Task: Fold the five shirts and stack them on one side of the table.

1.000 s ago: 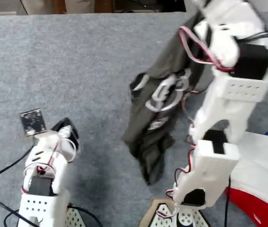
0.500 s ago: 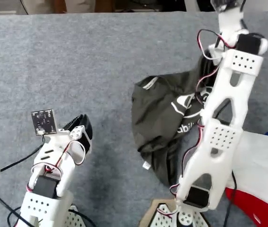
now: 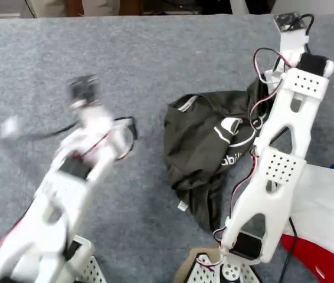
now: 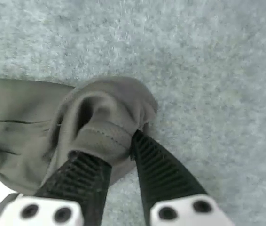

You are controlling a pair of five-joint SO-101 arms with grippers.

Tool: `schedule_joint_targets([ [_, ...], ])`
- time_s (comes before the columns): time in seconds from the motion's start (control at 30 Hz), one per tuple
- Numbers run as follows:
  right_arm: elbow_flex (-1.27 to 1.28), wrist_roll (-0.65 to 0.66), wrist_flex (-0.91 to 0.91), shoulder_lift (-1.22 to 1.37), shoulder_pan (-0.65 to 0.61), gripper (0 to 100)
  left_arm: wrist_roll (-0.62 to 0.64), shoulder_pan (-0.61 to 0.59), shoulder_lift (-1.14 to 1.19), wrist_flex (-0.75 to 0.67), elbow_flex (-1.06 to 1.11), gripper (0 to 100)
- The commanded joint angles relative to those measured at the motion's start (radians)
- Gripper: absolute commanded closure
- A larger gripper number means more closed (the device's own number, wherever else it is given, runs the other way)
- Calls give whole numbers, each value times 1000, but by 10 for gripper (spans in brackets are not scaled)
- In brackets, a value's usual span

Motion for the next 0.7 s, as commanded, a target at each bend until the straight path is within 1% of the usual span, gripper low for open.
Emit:
schedule_joint_targets([
  [0.0,-28,-49,-29,30,33,994,-41,64,323,8,-242,939],
  [0.17,-108,-75,-44,130,71,994,-41,89,608,3,-471,939],
  [0.43,-305,-75,-11,243,77,994,-37,149,1055,9,-845,940],
  [0.57,-361,-75,-3,283,73,994,44,143,1208,11,-988,943],
  [0.63,-377,-74,-3,294,73,994,61,143,1250,46,-1046,954],
  [0.67,-380,-74,-3,294,73,994,66,143,1259,75,-1079,981],
])
